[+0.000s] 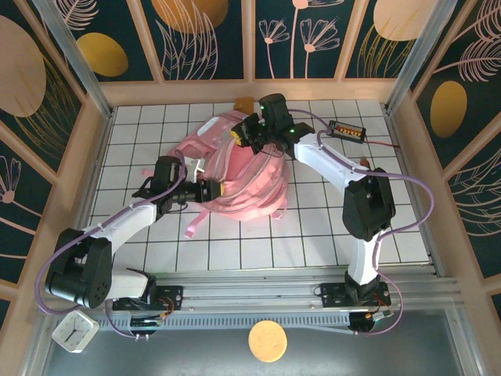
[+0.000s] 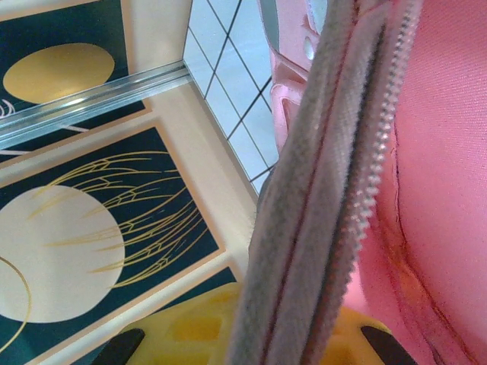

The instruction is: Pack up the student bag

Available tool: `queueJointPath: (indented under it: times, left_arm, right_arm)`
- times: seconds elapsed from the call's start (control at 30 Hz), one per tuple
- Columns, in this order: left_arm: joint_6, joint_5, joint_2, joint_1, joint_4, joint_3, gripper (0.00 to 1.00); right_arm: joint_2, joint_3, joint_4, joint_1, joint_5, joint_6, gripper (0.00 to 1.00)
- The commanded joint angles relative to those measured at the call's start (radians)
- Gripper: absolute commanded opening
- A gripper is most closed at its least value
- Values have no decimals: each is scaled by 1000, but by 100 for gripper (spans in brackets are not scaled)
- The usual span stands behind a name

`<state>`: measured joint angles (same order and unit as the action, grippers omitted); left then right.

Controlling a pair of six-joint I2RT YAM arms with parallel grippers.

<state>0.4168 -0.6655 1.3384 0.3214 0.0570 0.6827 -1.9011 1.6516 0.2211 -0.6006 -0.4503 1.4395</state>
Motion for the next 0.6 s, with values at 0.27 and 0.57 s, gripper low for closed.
queueJointPath:
  times: [0.27, 0.57]
  left_arm:
    - [14, -27, 20, 6, 62, 3, 35]
    - [14, 7, 36, 8, 51, 7, 13]
  right_arm:
    - [36, 15, -155, -21, -48, 7, 0]
    - [57, -17, -166, -22, -44, 10, 0]
